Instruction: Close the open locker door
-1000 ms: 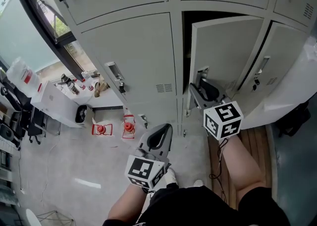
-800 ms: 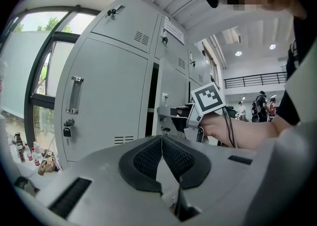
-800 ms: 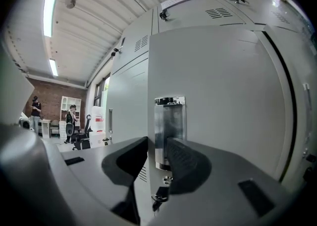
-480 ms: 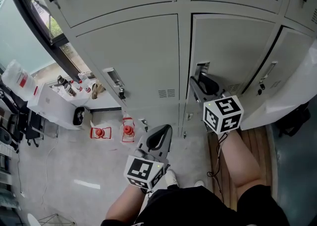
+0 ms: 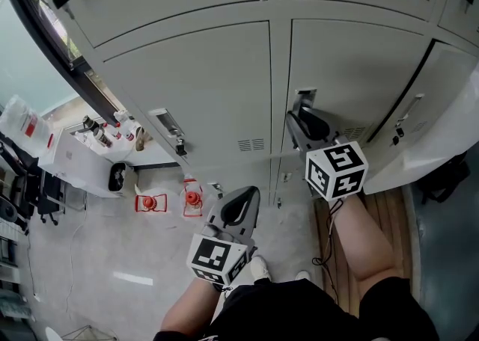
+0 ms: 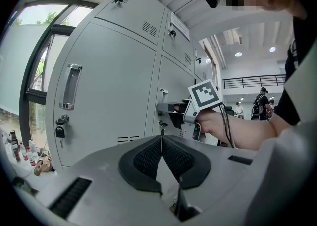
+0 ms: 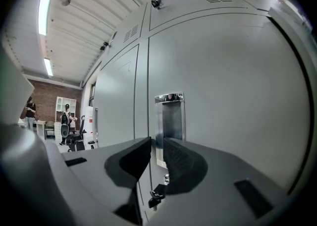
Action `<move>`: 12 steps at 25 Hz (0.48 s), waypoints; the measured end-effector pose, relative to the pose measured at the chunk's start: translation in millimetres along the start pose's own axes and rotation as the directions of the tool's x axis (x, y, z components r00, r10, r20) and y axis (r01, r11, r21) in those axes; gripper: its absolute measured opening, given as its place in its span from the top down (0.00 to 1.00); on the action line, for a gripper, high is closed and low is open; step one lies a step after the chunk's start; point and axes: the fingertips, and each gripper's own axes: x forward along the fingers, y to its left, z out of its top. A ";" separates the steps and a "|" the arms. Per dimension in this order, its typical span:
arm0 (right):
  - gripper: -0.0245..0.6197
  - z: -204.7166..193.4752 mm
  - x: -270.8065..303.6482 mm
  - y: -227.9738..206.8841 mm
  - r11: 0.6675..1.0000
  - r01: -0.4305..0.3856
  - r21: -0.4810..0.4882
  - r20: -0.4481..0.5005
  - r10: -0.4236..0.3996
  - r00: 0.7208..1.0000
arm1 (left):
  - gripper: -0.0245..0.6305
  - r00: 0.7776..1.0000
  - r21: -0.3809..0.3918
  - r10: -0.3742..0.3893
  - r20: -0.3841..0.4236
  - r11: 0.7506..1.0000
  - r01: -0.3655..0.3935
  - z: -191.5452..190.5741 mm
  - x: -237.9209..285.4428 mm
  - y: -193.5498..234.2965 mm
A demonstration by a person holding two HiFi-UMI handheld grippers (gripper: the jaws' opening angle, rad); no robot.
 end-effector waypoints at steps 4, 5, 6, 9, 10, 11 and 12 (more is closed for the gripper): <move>0.75 -0.5 1.1 -1.2 1.000 -0.013 0.005 0.007 0.013 1.000 | 0.94 1.000 -0.005 0.003 -0.002 1.000 -0.003 -1.2 3.5 1.9; 0.75 -0.4 1.3 -1.0 1.000 -0.017 0.005 0.007 0.017 1.000 | 0.94 1.000 -0.006 0.004 -0.003 1.000 -0.004 -1.5 4.2 2.1; 0.75 -0.3 1.6 -0.8 1.000 -0.021 0.003 0.007 0.021 1.000 | 0.94 1.000 -0.007 0.005 -0.003 1.000 -0.005 -1.7 4.8 2.3; 0.75 -0.2 2.1 -0.4 0.999 -0.032 -0.003 0.005 0.032 0.999 | 0.94 1.000 -0.009 0.008 -0.004 1.000 -0.008 -2.3 6.9 1.8; 0.75 -0.3 2.0 -0.4 0.999 -0.034 -0.004 0.004 0.034 0.999 | 0.94 1.000 -0.009 0.008 -0.005 1.000 -0.008 -2.5 7.6 1.3; 0.76 -0.4 2.0 -0.4 0.999 -0.036 -0.006 0.004 0.036 0.999 | 0.94 1.000 -0.009 0.008 -0.006 1.000 -0.008 -2.7 8.2 0.9; 0.76 -0.6 2.0 -0.3 0.999 -0.038 -0.008 0.003 0.038 0.999 | 0.94 1.000 -0.009 0.008 -0.007 1.000 -0.008 -2.7 8.7 0.3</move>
